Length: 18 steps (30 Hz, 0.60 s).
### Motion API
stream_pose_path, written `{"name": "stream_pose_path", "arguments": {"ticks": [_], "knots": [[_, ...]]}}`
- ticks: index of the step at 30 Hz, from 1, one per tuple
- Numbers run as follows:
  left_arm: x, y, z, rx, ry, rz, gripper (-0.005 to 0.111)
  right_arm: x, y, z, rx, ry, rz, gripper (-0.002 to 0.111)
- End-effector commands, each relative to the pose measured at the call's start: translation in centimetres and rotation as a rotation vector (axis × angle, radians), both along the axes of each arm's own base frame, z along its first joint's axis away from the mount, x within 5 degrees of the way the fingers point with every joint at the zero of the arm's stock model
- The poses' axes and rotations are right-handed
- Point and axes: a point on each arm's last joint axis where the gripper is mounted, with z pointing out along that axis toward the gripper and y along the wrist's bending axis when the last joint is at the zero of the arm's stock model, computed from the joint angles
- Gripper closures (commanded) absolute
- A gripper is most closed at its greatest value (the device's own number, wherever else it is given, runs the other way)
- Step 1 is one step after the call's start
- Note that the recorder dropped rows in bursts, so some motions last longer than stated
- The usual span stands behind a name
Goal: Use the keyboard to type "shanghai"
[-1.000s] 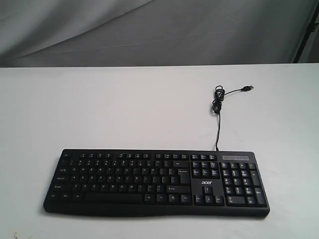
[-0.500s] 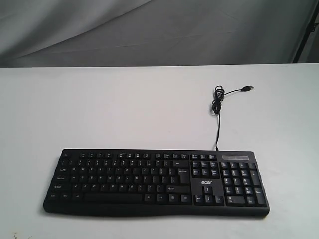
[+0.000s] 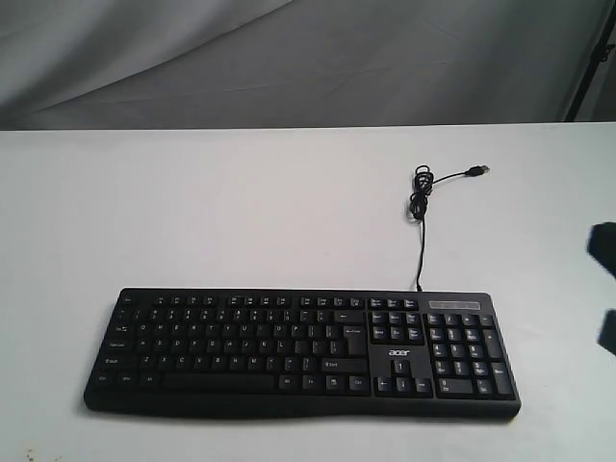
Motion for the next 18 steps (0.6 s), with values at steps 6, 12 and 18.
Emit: {"name": "stream_pose_path", "arguments": {"ticks": [6,12,18], "knots": [[0.0,0.0,-0.1,-0.003,-0.003,-0.004,0.107,1.4,11.6,-0.5,-0.075,0.156,0.489,0.108],[0.0,0.0,-0.1,-0.003,-0.003,-0.004,0.107,1.2,19.5,-1.7,-0.153,0.220,0.666,0.108],[0.0,0.0,-0.1,-0.003,-0.003,-0.004,0.107,2.7,24.6,-4.7,-0.187,0.252,0.698,0.108]]}}
